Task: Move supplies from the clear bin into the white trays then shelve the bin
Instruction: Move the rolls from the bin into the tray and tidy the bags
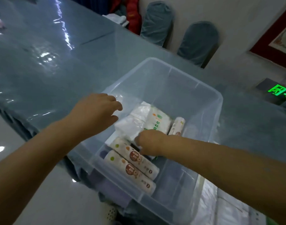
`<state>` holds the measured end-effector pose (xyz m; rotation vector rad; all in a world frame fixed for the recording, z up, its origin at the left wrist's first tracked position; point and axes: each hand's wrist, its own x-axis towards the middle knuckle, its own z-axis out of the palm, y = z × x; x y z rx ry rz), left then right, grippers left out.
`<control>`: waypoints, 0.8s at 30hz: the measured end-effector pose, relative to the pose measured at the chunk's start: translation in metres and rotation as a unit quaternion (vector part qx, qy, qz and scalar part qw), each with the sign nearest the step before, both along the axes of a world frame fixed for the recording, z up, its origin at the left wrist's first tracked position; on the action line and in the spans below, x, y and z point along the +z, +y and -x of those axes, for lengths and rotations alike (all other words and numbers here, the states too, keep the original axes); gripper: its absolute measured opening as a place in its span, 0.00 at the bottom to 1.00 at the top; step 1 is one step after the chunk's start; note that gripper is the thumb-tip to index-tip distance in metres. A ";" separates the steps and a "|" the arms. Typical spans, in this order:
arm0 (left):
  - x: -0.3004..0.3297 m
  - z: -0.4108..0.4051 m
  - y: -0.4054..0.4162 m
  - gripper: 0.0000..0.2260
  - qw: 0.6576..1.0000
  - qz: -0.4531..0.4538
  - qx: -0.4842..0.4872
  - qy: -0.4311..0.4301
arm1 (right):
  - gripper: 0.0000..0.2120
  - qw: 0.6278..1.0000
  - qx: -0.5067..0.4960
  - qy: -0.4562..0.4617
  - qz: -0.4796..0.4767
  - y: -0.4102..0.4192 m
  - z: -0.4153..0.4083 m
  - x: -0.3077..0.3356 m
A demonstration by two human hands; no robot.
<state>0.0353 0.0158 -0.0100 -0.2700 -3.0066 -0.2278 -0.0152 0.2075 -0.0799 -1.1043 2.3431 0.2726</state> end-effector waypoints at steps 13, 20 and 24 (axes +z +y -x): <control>-0.017 0.010 -0.009 0.11 0.997 -0.054 -0.032 0.050 | 0.23 0.988 -0.145 -0.056 0.000 -0.011 -0.025 -0.046; -0.008 0.007 -0.006 0.11 0.996 -0.075 -0.014 0.035 | 0.28 0.985 -0.126 0.078 0.093 -0.011 -0.008 -0.023; 0.001 0.001 -0.006 0.07 0.994 -0.069 -0.019 0.079 | 0.24 0.971 -0.050 0.192 0.131 0.000 0.021 0.017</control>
